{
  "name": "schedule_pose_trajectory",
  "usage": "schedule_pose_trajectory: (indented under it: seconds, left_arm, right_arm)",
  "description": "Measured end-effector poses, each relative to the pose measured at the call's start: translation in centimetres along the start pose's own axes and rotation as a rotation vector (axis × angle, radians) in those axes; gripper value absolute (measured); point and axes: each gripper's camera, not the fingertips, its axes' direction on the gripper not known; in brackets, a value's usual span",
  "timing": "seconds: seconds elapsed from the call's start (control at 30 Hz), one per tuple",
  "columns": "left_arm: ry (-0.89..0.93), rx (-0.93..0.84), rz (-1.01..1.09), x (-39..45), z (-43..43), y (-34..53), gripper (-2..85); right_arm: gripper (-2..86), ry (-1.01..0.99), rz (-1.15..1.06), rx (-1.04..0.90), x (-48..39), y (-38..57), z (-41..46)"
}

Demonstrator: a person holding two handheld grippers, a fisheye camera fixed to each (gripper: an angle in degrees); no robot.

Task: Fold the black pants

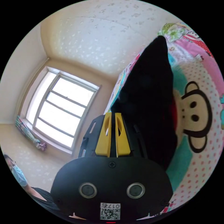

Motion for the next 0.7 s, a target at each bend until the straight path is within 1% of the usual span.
schedule_pose_trajectory:
  seconds: [0.07,0.13,0.2,0.27,0.33,0.4,0.43,0.47,0.5,0.53,0.57,0.6,0.63,0.7]
  left_arm:
    - [-0.047,-0.030,-0.070,-0.9,-0.2,0.3,3.8]
    - [-0.106,-0.041,-0.100,-1.0,-0.3,0.7,4.0]
    - [-0.173,-0.027,-0.071,-0.2,-0.5,1.5,4.0]
    - [-0.224,-0.047,-0.060,0.6,-0.6,2.2,4.0]
    - [-0.282,-0.085,-0.078,0.9,-0.5,2.3,4.3]
    - [-0.344,-0.082,-0.062,1.5,-0.7,2.1,5.5]
    - [-0.379,-0.023,-0.020,2.2,-1.3,1.9,7.0]
    - [-0.402,0.040,0.025,2.9,-1.9,1.5,8.6]
    - [-0.408,0.063,0.046,3.2,-2.1,1.2,9.5]
    - [-0.410,0.085,0.086,3.5,-2.1,0.2,11.1]
    - [-0.406,0.073,0.107,3.3,-1.7,-1.3,12.6]
    - [-0.399,0.054,0.109,3.2,-1.2,-2.1,12.9]
    - [-0.377,-0.001,0.120,2.8,0.1,-3.8,13.6]
    - [-0.320,-0.138,0.132,2.0,3.2,-5.9,13.3]
  right_arm:
    - [4.6,0.034,0.008,-0.052,0.1,1.3,2.4]
    - [6.1,0.038,0.031,-0.060,0.6,3.3,2.7]
    - [6.3,-0.092,-0.010,-0.072,0.7,6.9,0.8]
    - [6.5,-0.123,-0.049,-0.123,0.7,10.5,-1.7]
    - [7.3,-0.040,-0.063,-0.163,1.0,15.4,-5.3]
    - [9.2,0.125,-0.066,-0.190,1.9,23.0,-10.7]
    - [9.8,0.168,-0.057,-0.189,2.2,25.1,-12.0]
    - [11.1,0.236,-0.025,-0.174,2.9,29.6,-14.3]
    - [12.2,0.241,0.017,-0.181,3.5,34.0,-15.6]
    - [12.6,0.222,0.038,-0.197,3.9,36.2,-15.7]
    - [12.8,0.150,0.049,-0.229,4.1,40.3,-15.2]
    - [12.5,0.085,0.030,-0.212,3.6,44.0,-14.9]
    - [11.7,0.071,0.027,-0.211,3.2,45.6,-14.6]
    - [8.2,0.056,-0.003,-0.285,2.0,49.4,-12.6]
